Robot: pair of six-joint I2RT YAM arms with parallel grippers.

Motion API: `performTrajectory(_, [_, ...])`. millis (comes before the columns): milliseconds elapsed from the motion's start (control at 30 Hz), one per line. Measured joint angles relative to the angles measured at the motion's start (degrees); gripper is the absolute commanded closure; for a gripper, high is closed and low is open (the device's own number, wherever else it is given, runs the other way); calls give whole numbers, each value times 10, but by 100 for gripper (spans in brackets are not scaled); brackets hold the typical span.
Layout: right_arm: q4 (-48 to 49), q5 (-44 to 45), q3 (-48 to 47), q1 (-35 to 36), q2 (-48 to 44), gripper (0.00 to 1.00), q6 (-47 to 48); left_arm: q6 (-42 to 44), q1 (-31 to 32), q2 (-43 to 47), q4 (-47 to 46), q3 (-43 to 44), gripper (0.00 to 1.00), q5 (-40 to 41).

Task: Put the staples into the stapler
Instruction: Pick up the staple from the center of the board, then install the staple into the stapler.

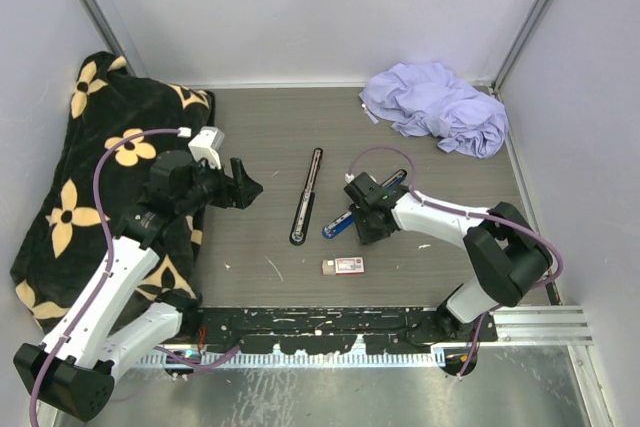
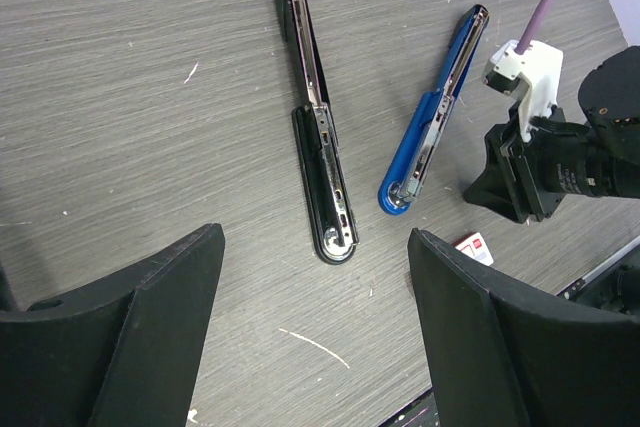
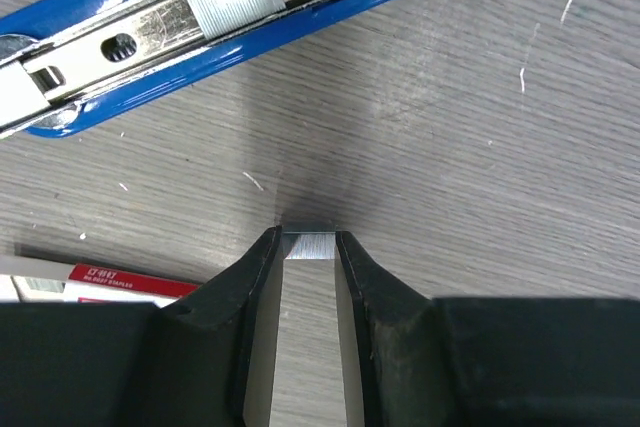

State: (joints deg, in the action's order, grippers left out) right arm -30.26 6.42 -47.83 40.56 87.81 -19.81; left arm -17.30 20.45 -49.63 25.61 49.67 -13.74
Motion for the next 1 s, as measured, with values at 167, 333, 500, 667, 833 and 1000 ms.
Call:
performTrajectory(167, [-54, 0, -56, 0, 3, 75, 1, 0, 0, 0, 0, 0, 23, 0])
performTrajectory(333, [-79, -5, -162, -5, 32, 75, 9, 0, 0, 0, 0, 0, 23, 0])
performTrajectory(500, [-83, -12, -241, -14, 83, 75, 31, 0, 0, 0, 0, 0, 23, 0])
performTrajectory(667, [-85, -23, -264, -21, 133, 75, 48, 0, 0, 0, 0, 0, 23, 0])
performTrajectory(833, [-92, -31, -260, -29, 144, 75, 57, 0, 0, -5, 0, 0, 23, 0])
performTrajectory(1000, [-91, -47, -251, -33, 142, 75, 65, 0, 0, -11, 0, 0, 23, 0])
